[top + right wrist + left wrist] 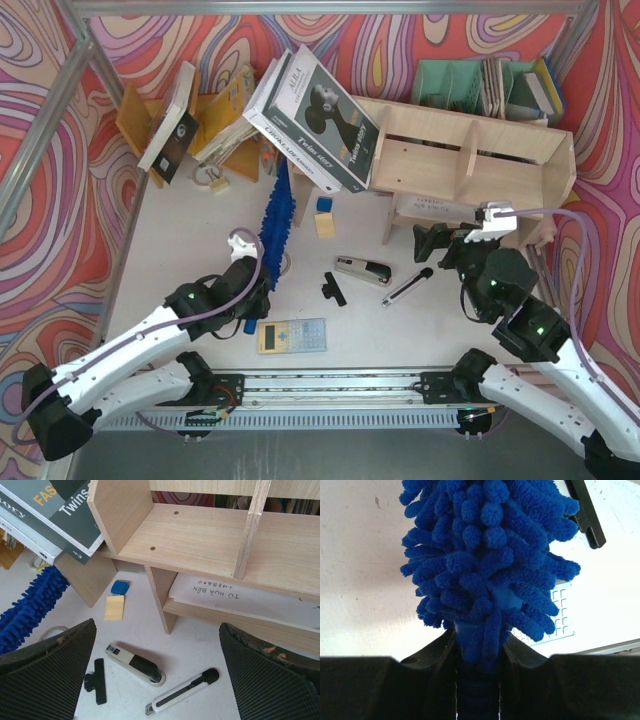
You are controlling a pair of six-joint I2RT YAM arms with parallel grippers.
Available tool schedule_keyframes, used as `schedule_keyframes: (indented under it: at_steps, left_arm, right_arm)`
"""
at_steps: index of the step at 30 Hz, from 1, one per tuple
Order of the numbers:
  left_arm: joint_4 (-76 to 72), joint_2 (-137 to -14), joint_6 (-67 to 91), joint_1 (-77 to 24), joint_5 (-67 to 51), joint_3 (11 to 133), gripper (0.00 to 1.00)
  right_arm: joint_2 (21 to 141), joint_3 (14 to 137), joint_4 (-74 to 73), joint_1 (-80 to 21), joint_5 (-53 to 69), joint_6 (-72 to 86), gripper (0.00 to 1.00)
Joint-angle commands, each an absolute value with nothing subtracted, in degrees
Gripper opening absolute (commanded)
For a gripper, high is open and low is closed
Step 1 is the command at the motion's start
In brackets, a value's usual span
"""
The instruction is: Dust the bookshelf with a duster
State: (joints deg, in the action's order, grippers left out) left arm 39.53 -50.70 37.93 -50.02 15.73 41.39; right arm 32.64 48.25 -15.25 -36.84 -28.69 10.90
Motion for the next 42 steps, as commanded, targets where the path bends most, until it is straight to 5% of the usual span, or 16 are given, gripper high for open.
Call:
schedule_keyframes:
  at_steps: [1,12,27,42]
  left_arm:
    - [35.2,-50.2,38.8,-49.8,16.1,41.4,0.0]
    - [35.3,-45.8,35.4,-49.8,21.6,48.6,0.0]
    - [30.6,-55.0,39.5,-49.9,15.2,40.3,0.0]
    - [33.4,-39.2,38.4,-49.8,21.1,44.7,0.0]
  right_arm:
    - [32.9,49.2,-14.8,-36.9,-31.0,8.9,0.99]
    - [30.0,47.3,-13.4,-36.9,-30.9,9.0,0.99]
    - [30.4,46.9,-13.1,-36.9,-31.6,8.7,0.99]
    - [30.6,46.9,-12.8,-36.9,-31.2,9.0,0.98]
